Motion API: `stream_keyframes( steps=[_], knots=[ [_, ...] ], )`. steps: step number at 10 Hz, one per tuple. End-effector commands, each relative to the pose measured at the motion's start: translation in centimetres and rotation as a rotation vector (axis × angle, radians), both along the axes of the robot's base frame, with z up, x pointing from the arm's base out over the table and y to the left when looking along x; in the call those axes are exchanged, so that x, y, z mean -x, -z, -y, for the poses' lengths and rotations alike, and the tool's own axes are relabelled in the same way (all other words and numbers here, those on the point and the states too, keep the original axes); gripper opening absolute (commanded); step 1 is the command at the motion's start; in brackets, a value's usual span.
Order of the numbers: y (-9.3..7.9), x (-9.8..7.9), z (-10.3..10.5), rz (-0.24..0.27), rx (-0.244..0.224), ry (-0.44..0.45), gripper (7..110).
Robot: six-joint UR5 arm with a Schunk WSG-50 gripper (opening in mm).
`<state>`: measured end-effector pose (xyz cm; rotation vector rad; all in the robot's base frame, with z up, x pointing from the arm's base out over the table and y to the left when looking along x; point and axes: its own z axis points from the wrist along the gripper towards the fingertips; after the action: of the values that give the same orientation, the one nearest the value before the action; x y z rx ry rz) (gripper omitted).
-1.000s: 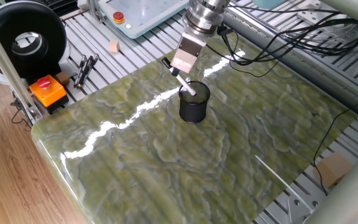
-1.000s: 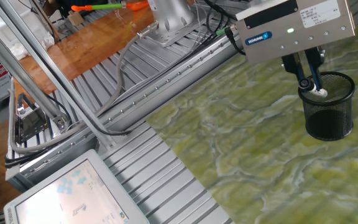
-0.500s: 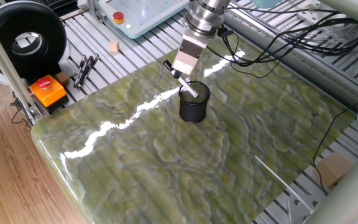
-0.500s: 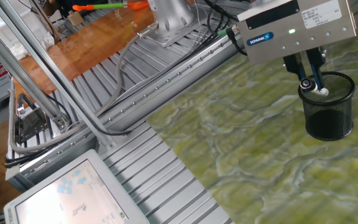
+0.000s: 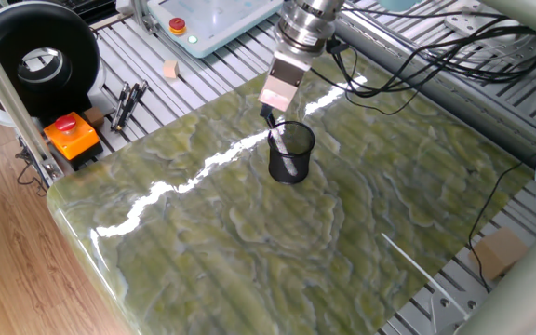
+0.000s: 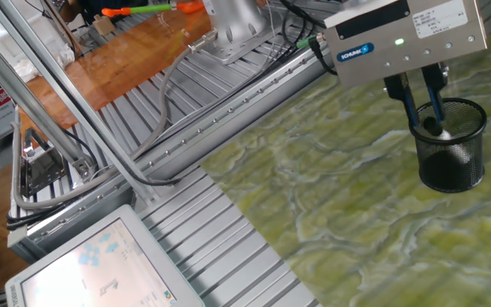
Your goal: Put the pen into the pen holder
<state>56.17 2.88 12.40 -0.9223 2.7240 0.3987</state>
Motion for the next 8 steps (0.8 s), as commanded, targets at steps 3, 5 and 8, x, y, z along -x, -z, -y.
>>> stream_keyframes(
  steps=[3, 5, 8],
  knots=[
    [-1.2, 0.2, -0.1, -0.026, -0.007, -0.011, 44],
    [-3.9, -0.2, 1.8, -0.071, 0.100, 0.012, 66],
    [-5.5, -6.1, 0.0, -0.021, 0.166, 0.197, 88]
  ],
)
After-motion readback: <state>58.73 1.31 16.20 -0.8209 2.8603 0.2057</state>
